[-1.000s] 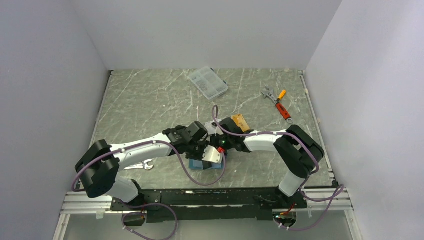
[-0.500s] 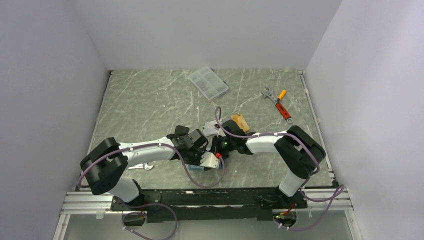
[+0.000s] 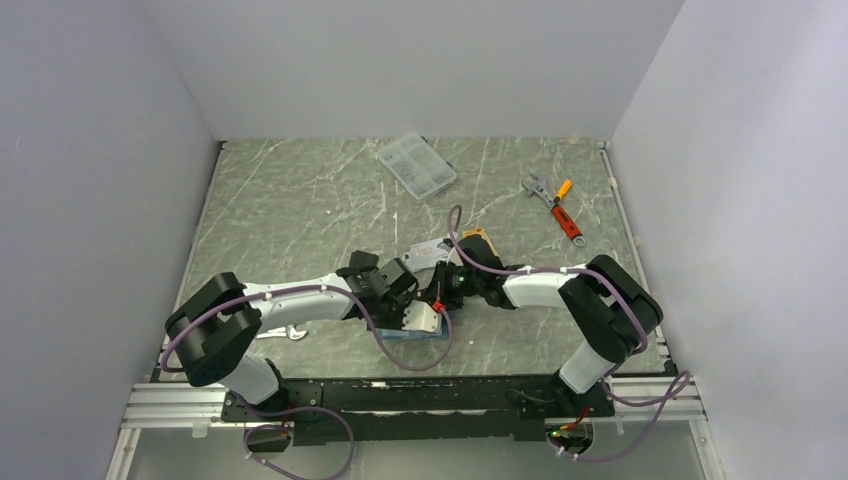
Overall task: Put the credit cards into the card holder
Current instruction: Insert the credit card into the card holder.
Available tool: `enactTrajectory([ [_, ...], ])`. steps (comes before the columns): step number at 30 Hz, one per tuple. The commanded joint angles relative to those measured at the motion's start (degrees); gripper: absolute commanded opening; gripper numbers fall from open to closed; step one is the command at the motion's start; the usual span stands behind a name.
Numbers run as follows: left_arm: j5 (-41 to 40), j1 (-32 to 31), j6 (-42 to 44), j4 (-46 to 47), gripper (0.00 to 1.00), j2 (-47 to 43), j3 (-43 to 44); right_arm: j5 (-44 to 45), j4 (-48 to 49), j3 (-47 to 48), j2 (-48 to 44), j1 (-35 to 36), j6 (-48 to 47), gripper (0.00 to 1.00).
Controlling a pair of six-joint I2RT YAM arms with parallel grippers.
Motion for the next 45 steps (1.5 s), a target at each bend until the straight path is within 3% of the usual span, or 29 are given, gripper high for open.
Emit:
enactTrajectory([
  [1,0.64,-0.24,-2.67,-1.14,0.19,-0.34,0.49,0.98,6.88,-1.10,0.96,0.23,3.08,0.00],
  [10,-0.55,-0.30,-3.94,-2.44,0.15,-0.55,1.06,4.19,9.38,-2.64,2.29,1.84,5.10,0.00],
  [28,-1.00,-0.34,-5.31,-2.86,0.11,-0.87,-0.72,1.35,18.76,-5.82,4.87,2.13,8.85,0.00],
  [45,-2.40,-0.96,-6.21,-0.72,0.05,0.35,-3.02,1.26,18.89,-6.03,8.98,3.82,10.49,0.00],
])
